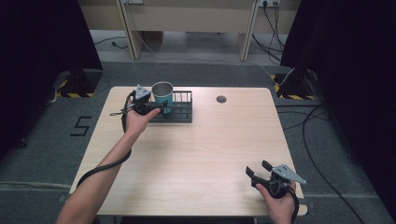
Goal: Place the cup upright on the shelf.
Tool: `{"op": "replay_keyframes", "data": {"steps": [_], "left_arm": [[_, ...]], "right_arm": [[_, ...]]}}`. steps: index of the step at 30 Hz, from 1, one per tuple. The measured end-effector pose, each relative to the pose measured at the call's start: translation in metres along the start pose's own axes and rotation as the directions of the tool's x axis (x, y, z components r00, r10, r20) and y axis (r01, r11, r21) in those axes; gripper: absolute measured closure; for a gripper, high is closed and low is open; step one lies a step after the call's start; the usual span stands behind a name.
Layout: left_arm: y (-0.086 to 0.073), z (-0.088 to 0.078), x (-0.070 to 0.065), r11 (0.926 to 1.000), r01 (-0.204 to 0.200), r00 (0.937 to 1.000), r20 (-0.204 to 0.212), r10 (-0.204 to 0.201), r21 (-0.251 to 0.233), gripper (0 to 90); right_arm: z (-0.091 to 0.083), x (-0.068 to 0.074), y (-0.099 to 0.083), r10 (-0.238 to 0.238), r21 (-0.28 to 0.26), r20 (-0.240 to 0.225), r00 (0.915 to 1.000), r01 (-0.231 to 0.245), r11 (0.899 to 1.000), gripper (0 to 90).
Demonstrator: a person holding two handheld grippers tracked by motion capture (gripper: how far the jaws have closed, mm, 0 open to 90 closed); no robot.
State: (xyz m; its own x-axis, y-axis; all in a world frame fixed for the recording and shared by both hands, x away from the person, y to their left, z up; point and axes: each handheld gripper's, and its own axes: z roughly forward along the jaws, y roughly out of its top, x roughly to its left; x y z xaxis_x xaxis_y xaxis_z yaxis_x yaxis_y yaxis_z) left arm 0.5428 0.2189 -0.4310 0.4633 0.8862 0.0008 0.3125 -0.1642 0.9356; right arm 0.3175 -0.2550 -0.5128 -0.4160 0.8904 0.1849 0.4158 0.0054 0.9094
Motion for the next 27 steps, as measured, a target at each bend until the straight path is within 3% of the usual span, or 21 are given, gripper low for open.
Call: {"op": "replay_keyframes", "data": {"steps": [17, 27], "left_arm": [[-0.003, -0.035, 0.004, 0.9997, -0.006, 0.9999, 0.013, 0.006, -0.026, 14.3], [-0.013, -0.051, 0.004, 0.9997, -0.01, 0.9997, 0.021, 0.011, -0.024, 14.3]], "right_arm": [[0.0, 0.0, 0.0, -0.007, 0.001, 0.002, 1.0, 0.007, 1.0, 22.4], [0.0, 0.0, 0.0, -0.002, 0.002, 0.003, 1.0, 0.002, 1.0, 22.4]]}}
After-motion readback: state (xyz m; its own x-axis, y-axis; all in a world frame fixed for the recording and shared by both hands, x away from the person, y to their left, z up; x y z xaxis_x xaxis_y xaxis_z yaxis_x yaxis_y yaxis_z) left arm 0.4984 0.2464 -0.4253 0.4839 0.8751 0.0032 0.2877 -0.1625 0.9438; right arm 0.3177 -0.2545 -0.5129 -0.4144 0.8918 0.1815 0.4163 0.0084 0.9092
